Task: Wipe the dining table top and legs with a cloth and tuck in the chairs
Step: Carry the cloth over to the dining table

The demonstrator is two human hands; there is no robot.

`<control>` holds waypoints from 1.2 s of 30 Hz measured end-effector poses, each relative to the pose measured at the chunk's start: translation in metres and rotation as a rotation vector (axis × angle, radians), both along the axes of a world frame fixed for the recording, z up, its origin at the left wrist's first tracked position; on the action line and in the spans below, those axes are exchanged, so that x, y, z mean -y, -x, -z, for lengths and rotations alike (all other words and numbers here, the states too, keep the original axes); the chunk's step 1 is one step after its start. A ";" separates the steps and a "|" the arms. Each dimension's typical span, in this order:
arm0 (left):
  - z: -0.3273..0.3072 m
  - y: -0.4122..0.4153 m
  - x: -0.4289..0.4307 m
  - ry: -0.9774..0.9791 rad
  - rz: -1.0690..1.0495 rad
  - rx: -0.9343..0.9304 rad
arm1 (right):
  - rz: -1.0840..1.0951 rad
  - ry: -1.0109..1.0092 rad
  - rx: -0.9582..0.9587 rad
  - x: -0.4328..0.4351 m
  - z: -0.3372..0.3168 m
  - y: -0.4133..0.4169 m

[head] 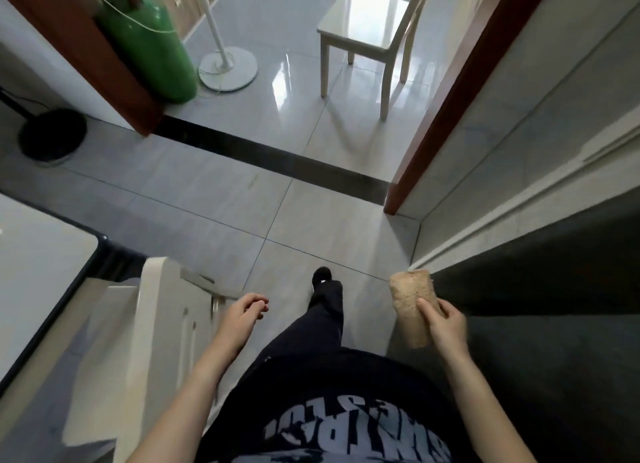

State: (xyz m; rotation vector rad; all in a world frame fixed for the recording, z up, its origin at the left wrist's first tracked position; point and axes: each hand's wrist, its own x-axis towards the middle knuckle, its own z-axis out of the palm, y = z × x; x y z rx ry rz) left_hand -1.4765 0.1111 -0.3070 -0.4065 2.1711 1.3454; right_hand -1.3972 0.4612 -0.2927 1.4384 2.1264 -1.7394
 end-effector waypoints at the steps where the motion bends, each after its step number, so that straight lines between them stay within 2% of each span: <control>1: 0.001 0.022 -0.009 -0.003 0.012 -0.002 | 0.013 -0.006 0.014 -0.008 0.005 0.014; 10: -0.025 0.223 -0.080 -0.110 0.123 -0.065 | 0.134 -0.016 0.018 -0.065 -0.002 0.163; 18: -0.019 0.330 -0.081 -0.078 -0.014 -0.048 | -0.057 0.012 -0.014 -0.084 -0.019 0.343; 20: -0.008 0.350 -0.075 -0.051 -0.108 -0.019 | -0.162 0.025 -0.003 -0.087 -0.016 0.400; 24: 0.008 0.384 -0.062 -0.024 -0.430 0.031 | -0.397 0.028 0.020 -0.084 -0.015 0.530; 29: 0.005 0.399 -0.061 -0.007 -0.820 0.088 | -0.730 0.072 0.042 -0.040 -0.034 0.672; 36: 0.001 0.405 -0.069 -0.048 -1.236 0.077 | -1.104 0.104 0.068 0.055 -0.037 0.792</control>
